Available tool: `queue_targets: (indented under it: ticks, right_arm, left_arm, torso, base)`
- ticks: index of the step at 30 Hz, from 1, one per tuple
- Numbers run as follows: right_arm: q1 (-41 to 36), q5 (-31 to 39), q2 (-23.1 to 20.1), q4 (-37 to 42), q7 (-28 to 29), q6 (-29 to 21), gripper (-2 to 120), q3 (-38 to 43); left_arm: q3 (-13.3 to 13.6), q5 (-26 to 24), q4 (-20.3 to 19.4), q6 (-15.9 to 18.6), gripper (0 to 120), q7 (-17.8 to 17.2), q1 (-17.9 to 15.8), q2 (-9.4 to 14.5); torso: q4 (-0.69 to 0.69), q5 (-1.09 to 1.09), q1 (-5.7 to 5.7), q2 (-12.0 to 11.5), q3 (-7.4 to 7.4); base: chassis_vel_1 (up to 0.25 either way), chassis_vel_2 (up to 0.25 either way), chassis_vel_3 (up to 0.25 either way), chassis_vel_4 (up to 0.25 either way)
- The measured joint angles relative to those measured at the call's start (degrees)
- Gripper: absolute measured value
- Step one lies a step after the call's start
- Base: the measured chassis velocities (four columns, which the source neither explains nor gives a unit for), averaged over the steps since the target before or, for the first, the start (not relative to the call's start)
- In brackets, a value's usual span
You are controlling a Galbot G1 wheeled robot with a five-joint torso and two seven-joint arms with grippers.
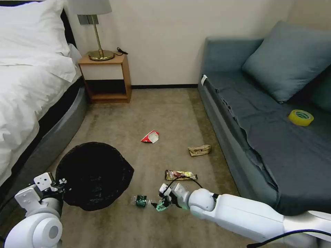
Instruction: Pick up the trash bin, then pick up the garbage on the floor and place it into the trash bin.
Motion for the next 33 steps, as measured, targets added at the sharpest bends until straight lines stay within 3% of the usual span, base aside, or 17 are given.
queue_targets:
  ticks: [2, 5, 10, 25, 33]
  right_arm:
    - [0.6, 0.0, 1.6, -1.5, 0.1, 0.6, 100, -1.3]
    - [2.1, -0.7, 7.6, -7.0, 0.1, 2.7, 100, -4.4]
    - [3.2, -1.4, 11.8, -13.6, -0.5, 4.4, 100, -6.9]
    - [1.1, -5.6, 14.0, -23.2, -2.7, 8.3, 100, -7.2]
    - [-0.1, -7.0, 14.3, -24.7, -3.2, 10.4, 71, -6.8]
  left_arm:
    - [-0.2, -0.1, -0.3, 0.0, 3, 0.0, 0.2, -0.1]
    - [-0.8, -0.3, -0.9, 0.0, 3, 0.2, 0.7, -0.5]
    - [-2.2, -1.0, -1.2, -0.3, 3, 0.4, 1.4, -0.6]
    - [-2.7, -1.3, -1.0, -0.8, 3, 0.6, 1.7, -0.6]
    - [-2.7, -1.2, -0.7, -0.9, 3, 0.6, 1.6, -0.7]
  torso:
    - [0.0, 0.0, 0.0, 0.0, 0.0]
    - [0.02, 0.01, 0.0, 0.0, 0.0]
    - [0.02, 0.01, 0.0, 0.0, 0.0]
    - [0.01, 0.02, 0.0, 0.0, 0.0]
    - [0.01, 0.02, 0.0, 0.0, 0.0]
  base:
    - [0.0, 0.0, 0.0, 0.0]
    - [0.0, 0.0, 0.0, 0.0]
    - [0.0, 0.0, 0.0, 0.0]
    - [0.0, 0.0, 0.0, 0.0]
    - [0.0, 0.0, 0.0, 0.0]
